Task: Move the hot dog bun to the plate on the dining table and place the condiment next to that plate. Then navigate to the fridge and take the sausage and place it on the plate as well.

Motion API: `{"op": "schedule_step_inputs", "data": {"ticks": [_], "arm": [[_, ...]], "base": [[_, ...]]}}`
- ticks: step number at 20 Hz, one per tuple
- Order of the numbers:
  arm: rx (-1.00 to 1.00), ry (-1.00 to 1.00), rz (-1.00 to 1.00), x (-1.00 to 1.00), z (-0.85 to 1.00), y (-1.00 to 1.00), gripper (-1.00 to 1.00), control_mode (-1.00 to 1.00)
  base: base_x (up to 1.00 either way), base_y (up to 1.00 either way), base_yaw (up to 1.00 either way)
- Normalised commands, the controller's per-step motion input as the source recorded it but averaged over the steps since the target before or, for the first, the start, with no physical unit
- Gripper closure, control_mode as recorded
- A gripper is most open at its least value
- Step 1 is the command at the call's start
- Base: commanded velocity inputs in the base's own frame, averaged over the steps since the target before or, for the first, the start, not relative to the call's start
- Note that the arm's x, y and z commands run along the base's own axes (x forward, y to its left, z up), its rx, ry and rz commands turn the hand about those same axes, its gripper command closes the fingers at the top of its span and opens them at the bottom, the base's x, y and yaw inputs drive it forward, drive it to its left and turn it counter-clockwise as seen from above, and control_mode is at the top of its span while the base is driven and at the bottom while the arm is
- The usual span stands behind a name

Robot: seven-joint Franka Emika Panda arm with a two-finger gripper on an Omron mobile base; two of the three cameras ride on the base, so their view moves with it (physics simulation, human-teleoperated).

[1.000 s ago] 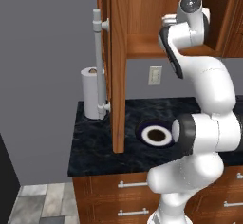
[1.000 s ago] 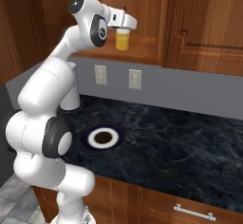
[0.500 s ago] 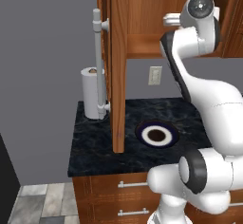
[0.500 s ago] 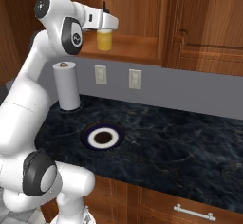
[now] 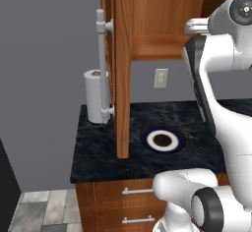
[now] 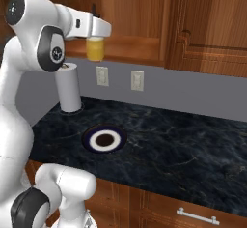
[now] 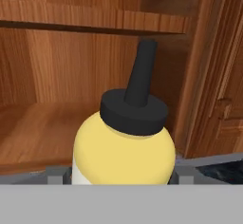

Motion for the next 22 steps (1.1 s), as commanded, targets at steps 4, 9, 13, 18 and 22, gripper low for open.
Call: {"op": "schedule_step_inputs", "data": {"ticks": [4,9,13,18,22], "arm": [[0.0,0.01,0.03,-0.99,-0.38,0.0,1.0,-1.0],[0.0,0.02,0.02,-0.84,-0.47,0.0,1.0,-1.0],[0.0,0.04,0.02,-0.49,-0.55,0.03,1.0,-1.0],[0.0,0.01,0.01,-0.22,-0.34,0.0,1.0,1.0],[0.0,0.0,0.0,0.0,0.0,0.0,1.0,1.0]], "base": [[0.0,0.0,0.0],[0.0,0.0,0.0],[0.0,0.0,0.0],[-0.12,0.0,0.0],[-0.96,0.0,0.0]]}}
